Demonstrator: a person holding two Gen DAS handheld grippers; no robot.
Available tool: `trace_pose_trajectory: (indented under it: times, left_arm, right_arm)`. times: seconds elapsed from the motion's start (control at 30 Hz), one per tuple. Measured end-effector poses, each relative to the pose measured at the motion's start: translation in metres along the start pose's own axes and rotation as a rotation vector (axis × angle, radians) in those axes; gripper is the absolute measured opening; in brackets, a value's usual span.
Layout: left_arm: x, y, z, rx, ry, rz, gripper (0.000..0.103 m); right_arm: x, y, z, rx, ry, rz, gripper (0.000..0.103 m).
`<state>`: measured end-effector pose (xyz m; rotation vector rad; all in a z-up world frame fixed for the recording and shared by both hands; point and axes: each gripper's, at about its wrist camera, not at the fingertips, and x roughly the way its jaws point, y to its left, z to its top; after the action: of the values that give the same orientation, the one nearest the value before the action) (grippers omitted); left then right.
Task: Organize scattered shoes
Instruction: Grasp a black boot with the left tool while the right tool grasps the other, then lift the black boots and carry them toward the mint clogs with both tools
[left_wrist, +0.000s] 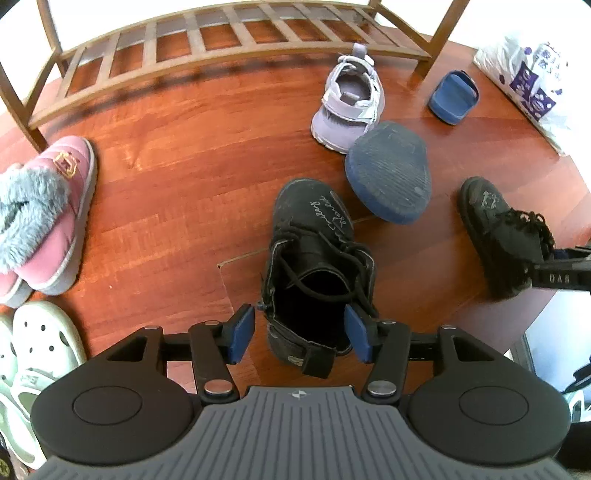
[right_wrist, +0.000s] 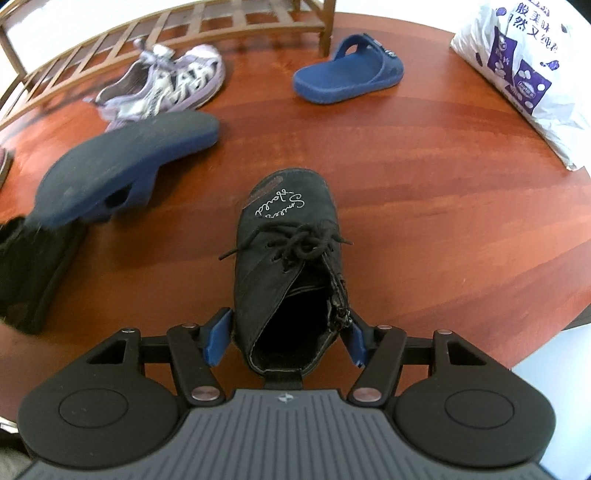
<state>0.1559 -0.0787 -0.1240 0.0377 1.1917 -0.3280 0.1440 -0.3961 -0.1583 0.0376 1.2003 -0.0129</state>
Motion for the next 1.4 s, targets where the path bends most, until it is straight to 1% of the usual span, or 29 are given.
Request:
trace_pose_trajectory:
  times: [0.13, 0.27, 0.33, 0.4, 0.5, 0.57, 0.63, 0.67, 0.7, 0.87, 1.17, 1.4]
  left_arm:
    - [-0.004, 0.002, 0.000, 0.012, 0.001, -0.008, 0.058]
    - [-0.008, 0.004, 0.001, 0.024, 0.005, -0.012, 0.059]
    - [-0.011, 0.005, 0.001, 0.037, 0.004, -0.014, 0.061]
    - [-0.017, 0.010, 0.001, 0.064, -0.009, -0.010, 0.064]
    - [-0.024, 0.020, 0.002, 0.081, -0.027, -0.007, 0.068]
    - [-0.027, 0.027, 0.003, 0.090, -0.031, -0.009, 0.069]
    - [-0.029, 0.032, 0.004, 0.096, -0.034, -0.008, 0.074]
    - [-0.030, 0.036, 0.003, 0.101, -0.035, -0.010, 0.075]
    - [-0.032, 0.040, 0.003, 0.106, -0.037, -0.013, 0.076]
    - [-0.039, 0.066, 0.002, 0.114, -0.044, -0.021, 0.079]
    - [-0.049, 0.100, -0.004, 0.132, -0.057, -0.024, 0.081]
    - [-0.051, 0.119, -0.009, 0.101, -0.059, -0.031, 0.082]
  right_arm:
    - [-0.005, 0.011, -0.009, -0.002, 0.011, 0.016, 0.068]
    - [-0.007, 0.021, -0.015, 0.020, 0.024, 0.010, 0.073]
    - [-0.009, 0.025, -0.015, 0.024, 0.032, 0.001, 0.076]
    - [-0.016, 0.032, -0.015, 0.022, 0.019, -0.022, 0.089]
    - [-0.028, 0.039, -0.013, 0.036, 0.000, -0.049, 0.089]
    - [-0.042, 0.047, -0.012, 0.059, -0.019, -0.075, 0.090]
    - [-0.057, 0.058, -0.010, 0.072, -0.049, -0.082, 0.093]
    - [-0.064, 0.064, -0.009, 0.079, -0.066, -0.077, 0.098]
    - [-0.070, 0.070, -0.008, 0.084, -0.078, -0.061, 0.098]
    - [-0.084, 0.107, 0.004, 0.113, -0.109, 0.044, 0.098]
    - [-0.058, 0.189, 0.018, 0.106, -0.077, 0.160, 0.099]
    - [-0.026, 0.228, 0.034, 0.123, -0.008, 0.176, 0.099]
